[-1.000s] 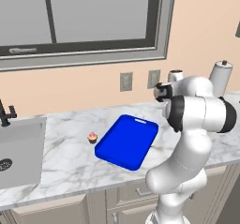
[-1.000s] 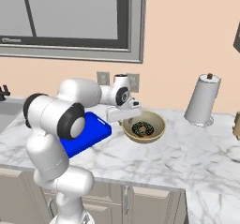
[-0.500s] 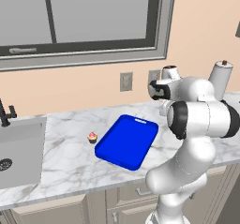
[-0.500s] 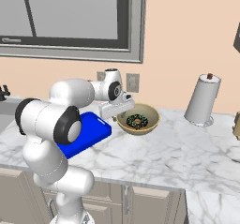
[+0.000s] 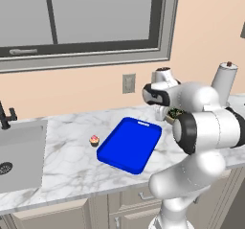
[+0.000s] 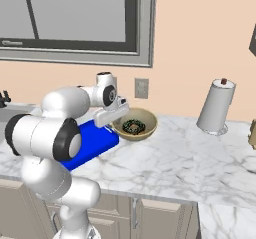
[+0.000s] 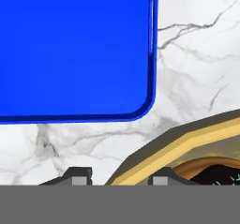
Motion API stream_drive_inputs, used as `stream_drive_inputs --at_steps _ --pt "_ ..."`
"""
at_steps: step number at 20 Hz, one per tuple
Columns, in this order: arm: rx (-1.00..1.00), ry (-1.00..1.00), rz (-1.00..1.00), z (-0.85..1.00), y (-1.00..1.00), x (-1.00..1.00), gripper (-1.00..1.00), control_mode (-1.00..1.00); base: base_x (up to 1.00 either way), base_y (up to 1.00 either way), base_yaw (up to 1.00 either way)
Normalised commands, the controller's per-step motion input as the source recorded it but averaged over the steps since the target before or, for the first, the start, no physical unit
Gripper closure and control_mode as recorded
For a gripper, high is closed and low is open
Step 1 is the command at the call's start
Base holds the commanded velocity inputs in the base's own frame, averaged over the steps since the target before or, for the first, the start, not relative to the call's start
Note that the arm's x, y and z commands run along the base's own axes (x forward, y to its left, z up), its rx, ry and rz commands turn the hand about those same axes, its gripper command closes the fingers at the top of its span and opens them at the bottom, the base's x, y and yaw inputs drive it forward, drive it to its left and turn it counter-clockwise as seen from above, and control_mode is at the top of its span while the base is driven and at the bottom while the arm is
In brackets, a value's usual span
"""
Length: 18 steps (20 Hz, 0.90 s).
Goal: Place the bowl with donut and the cupcake onto the tray.
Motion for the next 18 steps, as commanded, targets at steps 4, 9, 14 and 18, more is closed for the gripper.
stream_drive_inputs --at_steps 4,9,14,18 --pt "0.0 0.01 0.15 0.06 0.52 -0.09 1.0 -1.0 0.0 0.0 0.0" --pt "0.0 0.0 0.16 0.0 0.53 0.0 1.0 -1.0 0.0 0.0 0.0" --pt "0.0 0.0 0.17 0.0 0.45 0.0 1.0 -1.0 0.0 0.0 0.0" --pt "0.0 0.0 0.16 0.0 0.42 0.0 1.0 -1.0 0.0 0.0 0.0"
